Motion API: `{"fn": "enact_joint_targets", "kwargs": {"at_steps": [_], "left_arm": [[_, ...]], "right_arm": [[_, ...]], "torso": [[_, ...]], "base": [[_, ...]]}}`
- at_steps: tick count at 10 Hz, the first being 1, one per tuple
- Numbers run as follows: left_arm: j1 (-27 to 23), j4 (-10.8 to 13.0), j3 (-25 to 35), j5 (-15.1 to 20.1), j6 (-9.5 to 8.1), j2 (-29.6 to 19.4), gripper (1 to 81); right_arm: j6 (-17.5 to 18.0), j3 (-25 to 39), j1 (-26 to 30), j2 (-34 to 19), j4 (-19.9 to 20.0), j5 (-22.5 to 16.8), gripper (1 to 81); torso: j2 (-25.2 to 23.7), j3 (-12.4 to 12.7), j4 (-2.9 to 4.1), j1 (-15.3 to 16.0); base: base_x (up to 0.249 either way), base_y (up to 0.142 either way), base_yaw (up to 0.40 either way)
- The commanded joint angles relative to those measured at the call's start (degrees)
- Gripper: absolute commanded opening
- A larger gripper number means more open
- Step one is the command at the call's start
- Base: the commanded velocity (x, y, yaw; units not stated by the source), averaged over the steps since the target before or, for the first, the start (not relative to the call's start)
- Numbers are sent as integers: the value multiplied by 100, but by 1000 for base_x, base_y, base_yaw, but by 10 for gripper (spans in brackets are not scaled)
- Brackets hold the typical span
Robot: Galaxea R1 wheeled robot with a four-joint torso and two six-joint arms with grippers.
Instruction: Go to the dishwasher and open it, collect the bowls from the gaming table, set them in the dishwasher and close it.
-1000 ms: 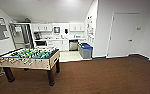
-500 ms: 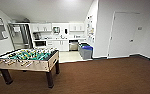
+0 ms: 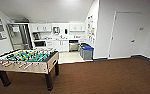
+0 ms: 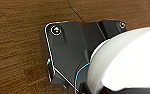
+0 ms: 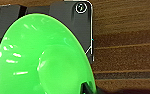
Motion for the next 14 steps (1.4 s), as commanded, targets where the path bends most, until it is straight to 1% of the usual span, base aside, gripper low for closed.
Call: {"fn": "enact_joint_targets", "kwargs": {"at_steps": [1,7,10,14], "left_arm": [[-294,16,-97,87,44,-175,10],[-294,7,-105,96,44,-149,10],[-285,16,-299,87,44,-52,10],[-294,16,-317,96,61,-17,10]], "right_arm": [[-16,-64,237,-112,-54,-239,10],[-16,-55,255,-94,-54,-239,10],[-16,-46,272,-68,-62,-239,10],[-34,-46,272,-59,-62,-248,10]], "torso": [[0,0,0,0],[0,0,0,5],[0,0,0,0],[0,0,0,2]], "base": [[144,0,0],[144,0,0],[144,0,0],[144,0,0]]}}
